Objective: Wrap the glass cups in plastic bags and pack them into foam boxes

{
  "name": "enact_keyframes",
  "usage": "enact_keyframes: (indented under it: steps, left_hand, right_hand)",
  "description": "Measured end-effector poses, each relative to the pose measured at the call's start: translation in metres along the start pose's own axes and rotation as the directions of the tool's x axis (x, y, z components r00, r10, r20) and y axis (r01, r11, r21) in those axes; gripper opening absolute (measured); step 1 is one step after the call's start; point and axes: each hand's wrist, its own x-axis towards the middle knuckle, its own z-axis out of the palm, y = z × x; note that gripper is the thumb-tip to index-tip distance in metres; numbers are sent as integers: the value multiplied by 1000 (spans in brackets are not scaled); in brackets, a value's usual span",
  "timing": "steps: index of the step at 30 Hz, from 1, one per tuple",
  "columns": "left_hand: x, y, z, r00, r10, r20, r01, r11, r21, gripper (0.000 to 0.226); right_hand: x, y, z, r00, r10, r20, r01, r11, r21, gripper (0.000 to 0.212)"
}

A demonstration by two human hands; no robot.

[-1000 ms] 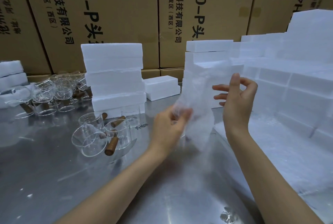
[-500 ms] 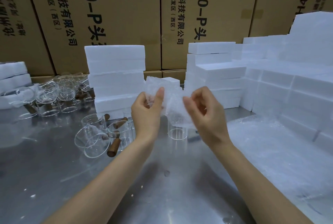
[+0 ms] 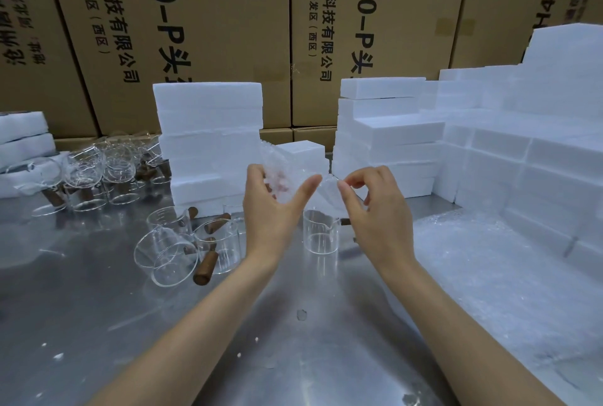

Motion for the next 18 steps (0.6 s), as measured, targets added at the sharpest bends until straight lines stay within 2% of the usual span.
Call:
enact_keyframes:
  steps: [2, 3, 6, 8, 10, 13, 16, 18]
  left_hand:
    - [-2, 0, -1, 994, 112, 4, -112, 992, 59, 70]
    - [-2, 1, -2, 977, 213, -3, -212, 973, 94, 76]
    - [3, 1, -8, 849, 528, 13, -512, 817, 267, 91]
    - [7, 4, -12, 786, 615, 70, -596, 723, 350, 87]
    - [12, 7, -16, 763, 631, 141, -615, 641, 458, 73]
    - [18, 8, -23, 757, 625, 189, -604, 561, 566, 25]
    - [26, 11, -32, 824, 547, 148, -521, 628, 578, 11]
    - [33, 13, -39, 861, 502, 84, -455, 687, 566, 7]
  right_hand:
    - [0, 2, 1, 1000, 5, -3, -5, 1000, 2, 10]
    - [0, 2, 1, 1000, 9, -10, -9, 1000, 5, 10]
    - [0, 5, 2, 999, 10, -38, -10, 1000, 0, 10]
    - [1, 6, 3, 999, -1, -48, 0, 1000, -19, 11]
    - [1, 6, 3, 999, -20, -49, 18, 999, -28, 10]
    - [1, 6, 4, 999, -18, -50, 18, 1000, 4, 9]
    - [3, 9, 5, 990, 139, -12, -137, 984, 112, 15]
    - [3, 17, 7, 962, 256, 92, -259, 966, 26, 25]
